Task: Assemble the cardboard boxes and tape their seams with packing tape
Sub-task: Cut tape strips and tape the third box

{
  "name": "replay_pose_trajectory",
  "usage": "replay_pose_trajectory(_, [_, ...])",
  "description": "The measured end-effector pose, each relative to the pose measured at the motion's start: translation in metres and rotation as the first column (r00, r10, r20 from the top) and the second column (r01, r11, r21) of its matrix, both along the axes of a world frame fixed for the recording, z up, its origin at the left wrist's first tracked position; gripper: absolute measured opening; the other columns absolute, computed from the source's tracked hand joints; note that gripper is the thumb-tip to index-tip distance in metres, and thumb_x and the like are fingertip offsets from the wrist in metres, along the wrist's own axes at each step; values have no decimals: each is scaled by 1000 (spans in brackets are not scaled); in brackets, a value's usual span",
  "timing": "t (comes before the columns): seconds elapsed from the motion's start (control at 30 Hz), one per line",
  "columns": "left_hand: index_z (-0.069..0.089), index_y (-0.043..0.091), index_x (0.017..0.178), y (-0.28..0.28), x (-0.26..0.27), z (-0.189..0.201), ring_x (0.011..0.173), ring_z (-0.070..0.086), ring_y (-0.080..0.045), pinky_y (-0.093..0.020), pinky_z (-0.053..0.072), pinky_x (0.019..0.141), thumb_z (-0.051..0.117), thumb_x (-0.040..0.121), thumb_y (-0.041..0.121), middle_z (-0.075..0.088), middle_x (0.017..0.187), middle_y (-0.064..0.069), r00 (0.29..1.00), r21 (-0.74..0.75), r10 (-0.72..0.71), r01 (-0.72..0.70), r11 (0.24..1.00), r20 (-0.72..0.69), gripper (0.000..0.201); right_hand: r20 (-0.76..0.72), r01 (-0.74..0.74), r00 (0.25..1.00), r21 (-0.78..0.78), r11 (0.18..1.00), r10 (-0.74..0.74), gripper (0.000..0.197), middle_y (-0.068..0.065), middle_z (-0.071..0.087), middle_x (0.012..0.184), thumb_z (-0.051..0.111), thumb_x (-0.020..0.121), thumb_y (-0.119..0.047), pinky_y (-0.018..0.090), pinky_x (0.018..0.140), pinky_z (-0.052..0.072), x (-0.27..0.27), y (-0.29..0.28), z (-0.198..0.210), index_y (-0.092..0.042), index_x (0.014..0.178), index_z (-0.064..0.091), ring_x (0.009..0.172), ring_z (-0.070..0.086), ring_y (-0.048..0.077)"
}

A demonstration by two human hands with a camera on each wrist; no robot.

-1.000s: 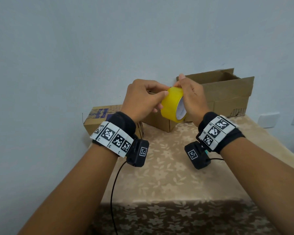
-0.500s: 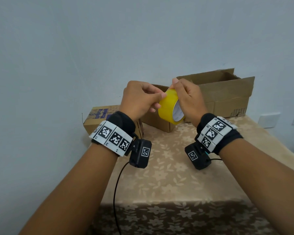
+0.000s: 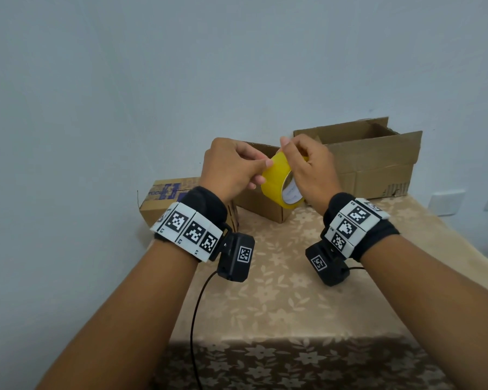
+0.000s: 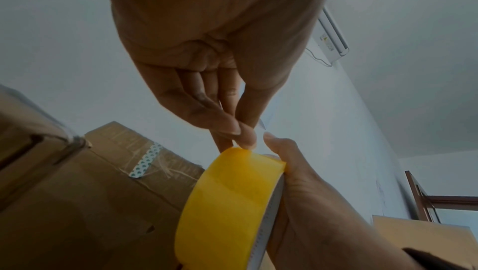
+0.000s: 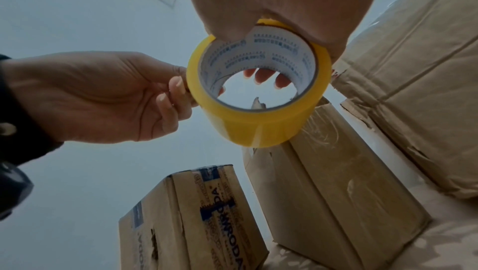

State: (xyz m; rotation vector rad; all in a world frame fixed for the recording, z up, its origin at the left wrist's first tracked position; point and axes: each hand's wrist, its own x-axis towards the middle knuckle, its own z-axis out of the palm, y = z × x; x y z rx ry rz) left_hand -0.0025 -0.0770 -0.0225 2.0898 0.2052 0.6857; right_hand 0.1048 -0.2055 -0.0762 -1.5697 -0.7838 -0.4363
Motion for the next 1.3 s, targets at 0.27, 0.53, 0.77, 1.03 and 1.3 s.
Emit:
replay_pose_trajectory(0.27, [79,11,88,-2,1,-1,61,73,-17,-26,56,57,83,87,22,76,71,-8,998,-1,41,-41,999,48,11,33,23,999,21,1000,-24,37,1,63,79,55,106,-37,13,64,38,-2,2,1,-7,87,66,70,52,3])
replay_pose_trajectory(0.53, [77,14,88,-7,2,-2,62,75,-17,-27,56,54,81,87,25,76,72,-4,997,5,51,-52,999,64,12,36,51,998,36,998,-53,32,-8,58,76,55,105,-38,14,64,37,-3,4,1,-16,83,62,70,51,2])
replay_pose_trajectory(0.77, [81,14,101,-9,2,-3,63,75,-26,-33,61,61,71,96,31,77,76,-8,999,6,-39,39,999,-12,20,79,42,996,49,998,-46,35,-1,62,81,54,105,-39,20,67,41,-5,4,2,-12,86,64,76,56,11])
replay_pose_trajectory(1.03, [81,11,98,-6,3,-5,65,75,-26,-30,61,61,64,98,18,77,75,-11,998,18,-62,62,998,9,18,105,60,992,39,997,-64,35,-5,60,80,52,105,-41,26,70,41,-3,5,1,-14,84,62,79,56,14])
replay_pose_trajectory(1.3, [81,12,103,-6,0,-4,65,76,-24,-34,63,64,64,97,17,77,78,-10,997,34,-72,71,997,26,18,121,66,990,48,997,-72,34,-5,60,82,52,105,-41,28,71,43,-2,5,0,-15,86,63,81,57,17])
